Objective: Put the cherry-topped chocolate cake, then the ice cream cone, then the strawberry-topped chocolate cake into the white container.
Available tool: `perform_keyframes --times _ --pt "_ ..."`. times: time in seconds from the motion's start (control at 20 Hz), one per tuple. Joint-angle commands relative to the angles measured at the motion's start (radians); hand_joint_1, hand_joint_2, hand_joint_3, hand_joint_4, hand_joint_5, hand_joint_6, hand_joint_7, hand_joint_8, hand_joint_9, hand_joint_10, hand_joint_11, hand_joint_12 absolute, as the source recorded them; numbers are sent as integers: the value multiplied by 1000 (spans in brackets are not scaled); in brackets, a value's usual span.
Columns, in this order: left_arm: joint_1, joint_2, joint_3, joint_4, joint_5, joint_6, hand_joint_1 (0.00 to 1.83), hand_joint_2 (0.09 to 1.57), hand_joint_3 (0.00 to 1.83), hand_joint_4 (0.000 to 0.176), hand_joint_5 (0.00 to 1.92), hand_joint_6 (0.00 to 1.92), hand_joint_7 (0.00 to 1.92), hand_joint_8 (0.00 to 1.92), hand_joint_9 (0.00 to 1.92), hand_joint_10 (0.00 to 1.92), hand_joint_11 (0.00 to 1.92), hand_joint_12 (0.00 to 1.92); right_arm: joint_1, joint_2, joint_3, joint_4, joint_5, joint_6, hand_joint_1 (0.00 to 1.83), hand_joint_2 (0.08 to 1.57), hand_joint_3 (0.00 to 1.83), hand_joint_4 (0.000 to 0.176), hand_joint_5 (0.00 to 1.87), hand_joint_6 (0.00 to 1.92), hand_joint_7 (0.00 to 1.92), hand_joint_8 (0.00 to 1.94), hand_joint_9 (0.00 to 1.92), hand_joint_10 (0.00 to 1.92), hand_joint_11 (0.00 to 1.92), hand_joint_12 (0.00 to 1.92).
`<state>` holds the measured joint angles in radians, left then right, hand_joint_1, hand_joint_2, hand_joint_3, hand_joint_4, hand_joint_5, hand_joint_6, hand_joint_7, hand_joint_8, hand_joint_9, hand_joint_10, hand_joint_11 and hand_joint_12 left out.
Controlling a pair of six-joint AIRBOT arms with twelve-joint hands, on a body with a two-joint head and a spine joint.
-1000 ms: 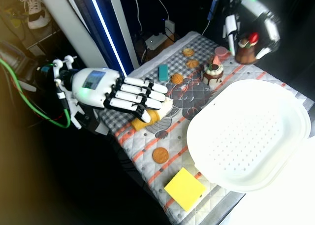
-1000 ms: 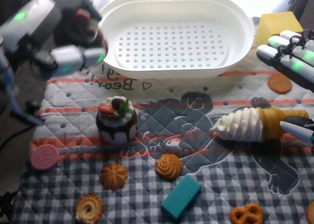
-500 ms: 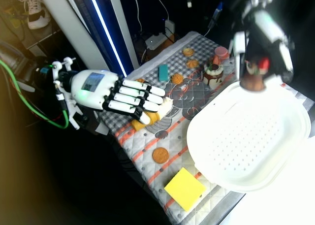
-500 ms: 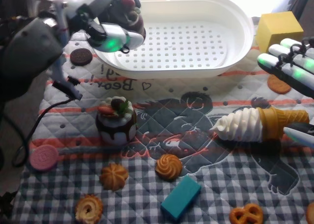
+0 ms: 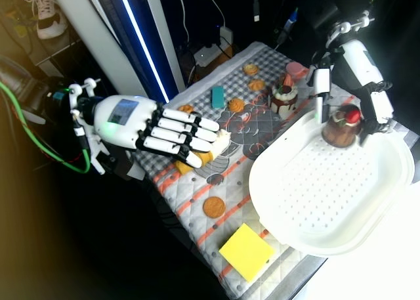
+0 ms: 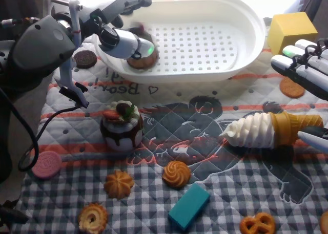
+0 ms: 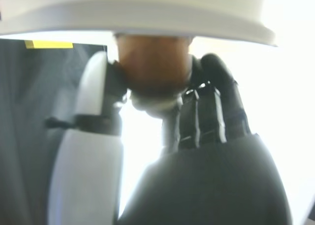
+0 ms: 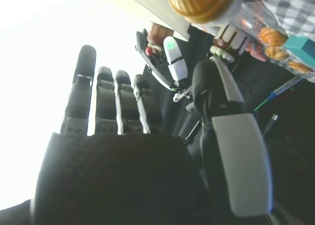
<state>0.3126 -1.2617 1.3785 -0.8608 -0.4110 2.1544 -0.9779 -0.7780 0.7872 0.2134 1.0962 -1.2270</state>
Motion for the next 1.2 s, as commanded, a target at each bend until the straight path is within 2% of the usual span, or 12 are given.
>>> perform_keyframes --times 0.0,0.05,0.15,0.25,0.3,0.4,0.45,0.5,0.65,0.85,1.1,1.15 --pt "-9 7 -1 20 -91 -1 871 1095 0 44 156 75 90 2 6 111 0 764 2 5 2 -8 127 6 645 1322 0 0 0 0 0 0 0 0 0 561" --pt "-7 12 -9 25 -98 -1 814 1102 1 44 127 40 34 0 0 21 0 587 1 5 2 -8 127 7 639 1323 0 0 0 0 0 0 0 0 0 584" --pt "-1 34 -40 44 -128 -4 664 1088 0 120 20 4 0 0 0 0 0 401 1 5 2 -8 127 15 609 1309 0 0 0 0 0 0 0 0 0 594" --pt "6 75 -89 101 -176 -57 578 1066 0 134 0 0 0 0 0 0 0 23 0 5 4 -9 127 42 653 1283 0 0 0 0 0 0 0 0 0 852" --pt "21 129 -140 192 -229 -179 468 989 0 167 0 0 0 0 0 0 0 0 -3 5 15 -23 118 83 636 1236 0 0 0 0 0 0 9 5 0 1108" --pt "41 176 -178 276 -283 -314 636 1048 0 168 0 0 0 0 0 0 0 0 -4 2 29 -29 89 108 665 1211 0 0 0 0 0 0 2 1 0 1283" --pt "56 201 -199 314 -318 -376 639 1093 12 147 0 0 0 0 0 0 0 0 -3 -4 38 -35 75 123 693 1203 0 0 0 0 0 0 2 1 0 1296" --pt "76 229 -227 350 -361 -431 582 1142 0 170 0 0 0 0 0 0 0 352 3 -9 42 -42 55 125 723 1200 0 0 0 0 0 0 20 9 0 1295" --pt "145 297 -300 411 -500 -538 665 1204 0 176 0 0 0 0 0 0 0 229 25 -34 62 -51 -8 125 748 1197 0 0 0 0 0 0 65 49 0 1439" --pt "284 376 -398 474 -729 -665 591 1285 1 176 49 10 28 5 78 28 0 1049 70 -95 115 -52 -113 125 777 1185 0 0 0 0 0 0 0 162 0 1655" --pt "433 443 -513 502 -934 -665 625 1315 7 176 114 21 87 11 105 32 0 1047 120 -180 185 -51 -225 125 860 1177 0 0 78 46 84 23 0 309 0 1367" --pt "466 454 -530 502 -960 -665 586 1323 2 170 92 6 78 1 70 11 0 910 127 -191 194 -51 -237 125 941 1168 0 0 195 178 249 88 0 801 0 1677"
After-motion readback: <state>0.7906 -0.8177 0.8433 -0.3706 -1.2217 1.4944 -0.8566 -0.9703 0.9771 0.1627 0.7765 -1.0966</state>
